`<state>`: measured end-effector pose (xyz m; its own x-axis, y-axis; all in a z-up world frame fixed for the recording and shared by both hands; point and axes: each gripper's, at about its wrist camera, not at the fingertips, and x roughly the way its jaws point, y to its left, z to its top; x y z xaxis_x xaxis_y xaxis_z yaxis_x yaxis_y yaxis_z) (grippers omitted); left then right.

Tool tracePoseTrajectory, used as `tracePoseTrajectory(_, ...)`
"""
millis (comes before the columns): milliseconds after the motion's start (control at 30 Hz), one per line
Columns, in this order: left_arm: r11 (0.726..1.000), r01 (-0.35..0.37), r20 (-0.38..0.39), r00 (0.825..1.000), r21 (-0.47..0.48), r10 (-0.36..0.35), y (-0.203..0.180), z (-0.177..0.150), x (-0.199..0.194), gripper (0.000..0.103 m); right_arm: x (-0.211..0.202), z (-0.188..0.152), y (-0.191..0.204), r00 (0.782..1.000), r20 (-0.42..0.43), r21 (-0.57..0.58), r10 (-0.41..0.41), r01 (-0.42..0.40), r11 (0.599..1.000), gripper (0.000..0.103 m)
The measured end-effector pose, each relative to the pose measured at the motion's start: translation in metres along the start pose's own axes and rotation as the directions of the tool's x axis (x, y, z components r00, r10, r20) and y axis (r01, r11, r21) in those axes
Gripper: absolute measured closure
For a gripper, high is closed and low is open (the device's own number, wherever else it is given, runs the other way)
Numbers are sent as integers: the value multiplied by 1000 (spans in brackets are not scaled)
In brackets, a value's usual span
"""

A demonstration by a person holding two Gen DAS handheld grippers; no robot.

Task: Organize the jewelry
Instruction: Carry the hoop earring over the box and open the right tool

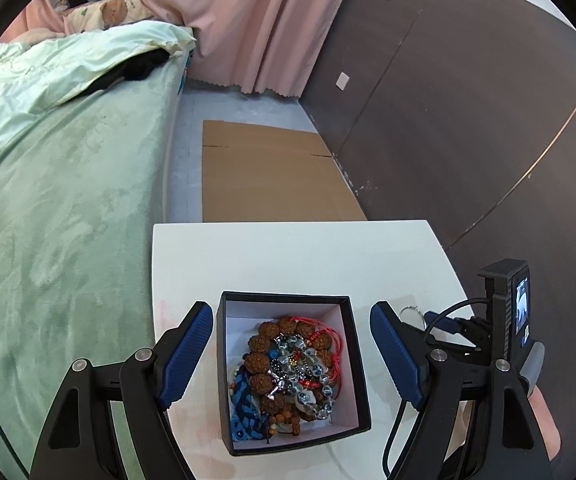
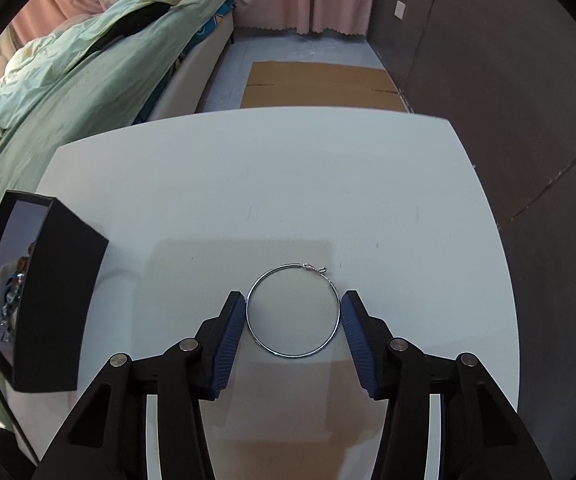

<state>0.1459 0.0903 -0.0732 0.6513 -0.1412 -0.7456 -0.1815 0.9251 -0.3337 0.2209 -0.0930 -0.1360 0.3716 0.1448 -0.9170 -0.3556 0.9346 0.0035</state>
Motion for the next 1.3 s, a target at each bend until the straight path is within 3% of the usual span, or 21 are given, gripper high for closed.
tracePoseTrajectory(367, 999, 4, 57, 998, -39, -2, 14, 3, -33, 21, -56, -1, 27, 982, 143, 9, 126, -128, 992, 53)
tracePoseTrajectory(433, 999, 11, 69, 998, -45, -8, 17, 3, -39, 12, -67, -1, 38, 971, 179, -10, 159, -160, 987, 53)
tracePoseTrajectory(533, 999, -2, 93, 996, -52, 7, 23, 3, -49, 6, -81, 1, 56, 950, 223, -36, 219, -216, 976, 53)
tracePoseTrajectory(767, 997, -17, 101, 995, -79, 25, 36, -1, -61, 5, -87, 2, 90, 873, 242, -45, 423, -426, 904, 52)
tracePoseTrajectory(1033, 995, -43, 96, 994, -94, 52, 45, -11, -73, 4, -89, 2, 110, 803, 281, -35, 525, -538, 842, 51)
tracePoseTrajectory(1067, 995, -43, 95, 994, -94, 51, 46, -13, -74, 4, -88, 2, 111, 804, 277, -34, 525, -538, 842, 51)
tracePoseTrajectory(1133, 995, -49, 95, 994, -86, 57, 44, -16, -78, 4, -83, 5, 115, 822, 249, -23, 513, -524, 851, 33)
tracePoseTrajectory(1300, 996, -69, 97, 993, -57, 75, 41, -24, -85, 4, -82, -3, 110, 843, 208, 2, 495, -507, 862, 30)
